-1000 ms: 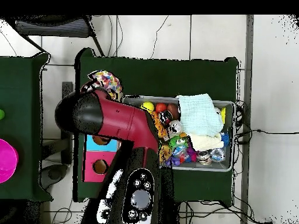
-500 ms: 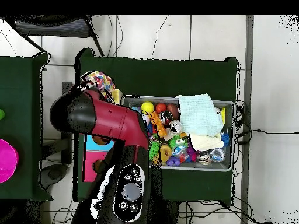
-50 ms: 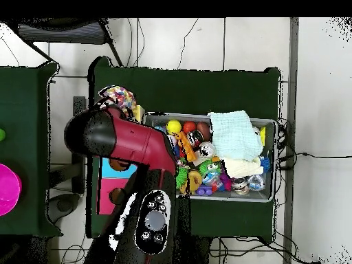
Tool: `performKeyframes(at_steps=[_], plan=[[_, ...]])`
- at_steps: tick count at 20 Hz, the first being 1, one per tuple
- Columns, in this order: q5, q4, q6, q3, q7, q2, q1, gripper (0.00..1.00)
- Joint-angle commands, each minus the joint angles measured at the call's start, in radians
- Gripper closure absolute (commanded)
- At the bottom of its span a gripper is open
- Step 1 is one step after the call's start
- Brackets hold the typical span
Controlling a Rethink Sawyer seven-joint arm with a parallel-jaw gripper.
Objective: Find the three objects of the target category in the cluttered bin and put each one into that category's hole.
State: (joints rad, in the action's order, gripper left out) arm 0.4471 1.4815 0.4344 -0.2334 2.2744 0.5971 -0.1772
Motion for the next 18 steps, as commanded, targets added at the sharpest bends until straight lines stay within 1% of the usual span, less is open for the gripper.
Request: performKeyframes(at_steps=[1,4,6,8,13,15,18], plan=[[-0.007,0.065,0.121,0.012,0.166,-0.016,0.028,1.0],[-0.016,0.082,0.149,0.005,0.16,-0.003,0.023,1.0],[-0.04,0.077,0.187,-0.022,0.154,0.0,0.006,1.0],[-0.041,0.089,0.196,-0.026,0.157,0.006,-0.002,1.0],[-0.036,0.134,0.257,-0.001,0.132,0.031,0.005,1.0],[-0.027,0.169,0.247,0.013,0.128,0.043,0.006,1.0],[-0.012,0.197,0.224,0.041,0.119,0.043,0.016,1.0]])
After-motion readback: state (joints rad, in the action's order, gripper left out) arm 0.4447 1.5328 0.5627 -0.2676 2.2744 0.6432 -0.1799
